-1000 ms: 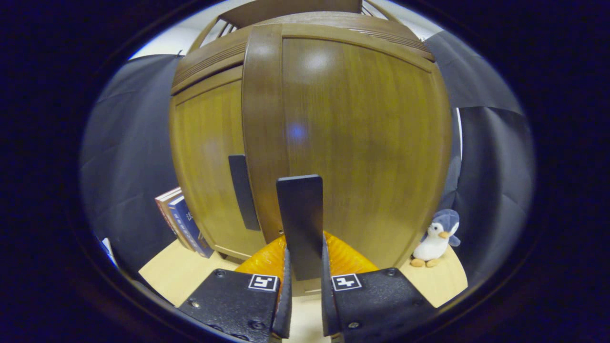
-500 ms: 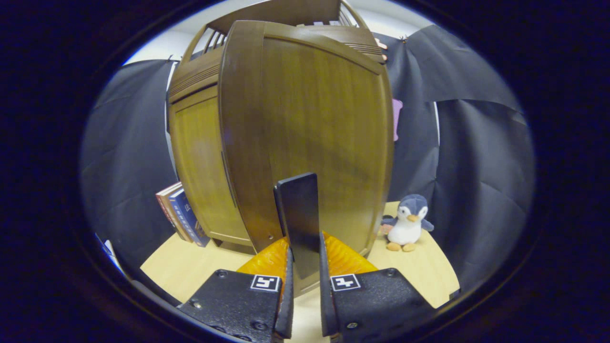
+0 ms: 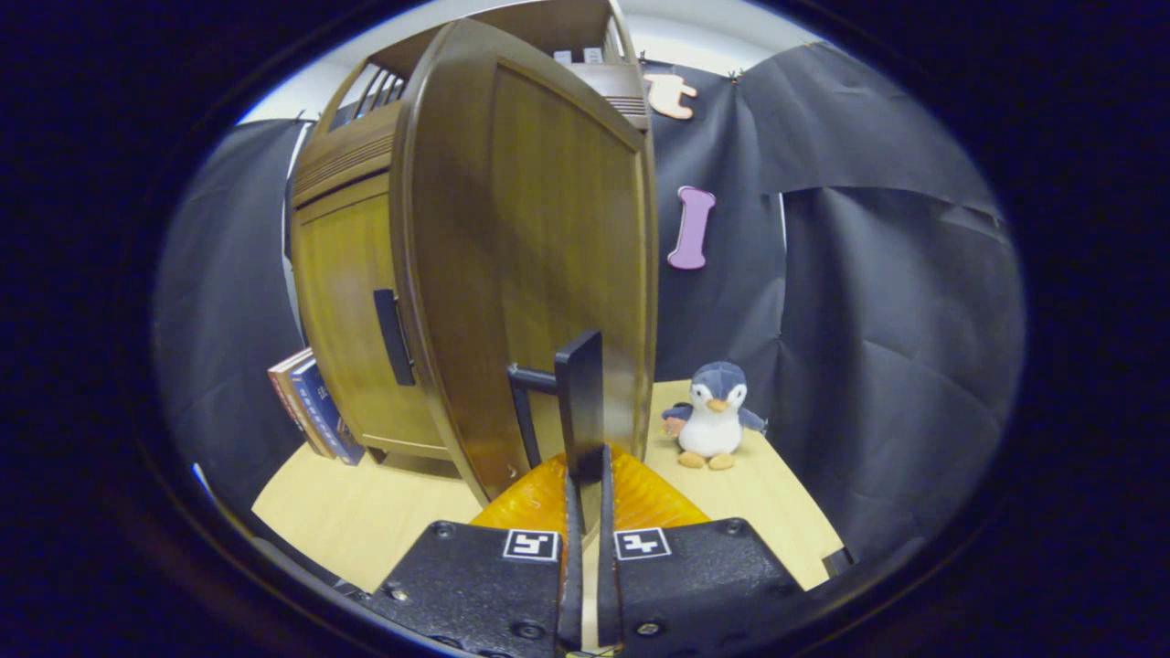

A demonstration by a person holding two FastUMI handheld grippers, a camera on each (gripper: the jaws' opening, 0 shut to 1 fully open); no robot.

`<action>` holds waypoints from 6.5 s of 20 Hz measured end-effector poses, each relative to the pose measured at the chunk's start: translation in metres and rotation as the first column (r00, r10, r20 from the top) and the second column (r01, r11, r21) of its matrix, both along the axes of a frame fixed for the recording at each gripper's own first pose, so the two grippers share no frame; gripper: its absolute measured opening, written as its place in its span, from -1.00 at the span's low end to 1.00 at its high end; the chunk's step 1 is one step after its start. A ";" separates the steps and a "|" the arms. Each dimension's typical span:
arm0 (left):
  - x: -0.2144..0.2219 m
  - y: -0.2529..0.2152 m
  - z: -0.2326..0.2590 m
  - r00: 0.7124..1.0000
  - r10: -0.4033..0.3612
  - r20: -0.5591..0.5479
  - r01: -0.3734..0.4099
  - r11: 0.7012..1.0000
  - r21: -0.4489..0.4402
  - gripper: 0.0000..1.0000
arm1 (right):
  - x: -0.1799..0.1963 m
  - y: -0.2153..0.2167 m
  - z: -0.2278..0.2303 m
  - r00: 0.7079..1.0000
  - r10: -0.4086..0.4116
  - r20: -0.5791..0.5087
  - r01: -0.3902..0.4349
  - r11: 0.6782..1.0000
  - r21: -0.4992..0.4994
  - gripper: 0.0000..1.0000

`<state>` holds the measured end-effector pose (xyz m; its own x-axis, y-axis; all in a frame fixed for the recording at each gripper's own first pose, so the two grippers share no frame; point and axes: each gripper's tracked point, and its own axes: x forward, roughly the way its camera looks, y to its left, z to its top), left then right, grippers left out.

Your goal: Open the right door of the double-door shoe cabinet with the right hand, and open the left door with the left hand.

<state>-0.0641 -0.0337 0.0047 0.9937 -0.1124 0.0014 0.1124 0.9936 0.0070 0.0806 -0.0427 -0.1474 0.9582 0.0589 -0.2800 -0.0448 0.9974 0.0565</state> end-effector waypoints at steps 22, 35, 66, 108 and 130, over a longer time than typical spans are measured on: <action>0.023 -0.136 0.008 0.998 0.048 -0.044 -0.048 0.999 -0.018 0.92 | -0.005 -0.089 -0.001 0.964 0.265 -0.031 -0.265 0.964 -0.019 -0.89; 0.003 -0.217 0.010 0.979 0.192 -0.068 -0.193 0.981 -0.007 0.92 | 0.009 -0.141 0.000 0.867 0.499 -0.017 -0.499 0.867 -0.012 -0.90; 0.085 -0.075 -0.010 0.998 0.044 -0.039 -0.042 0.999 0.034 0.92 | -0.083 -0.087 0.090 0.977 0.047 0.206 -0.030 0.996 -0.085 1.00; 0.293 -0.071 -0.111 0.992 -0.103 -0.077 0.098 0.993 -0.064 -0.53 | -0.068 0.034 0.095 0.997 0.009 0.071 -0.003 0.996 -0.091 1.00; 0.158 0.013 -0.120 0.994 -0.012 -0.104 -0.002 0.992 -0.126 -0.86 | -0.095 0.078 0.081 0.981 0.186 0.054 -0.183 0.981 -0.067 1.00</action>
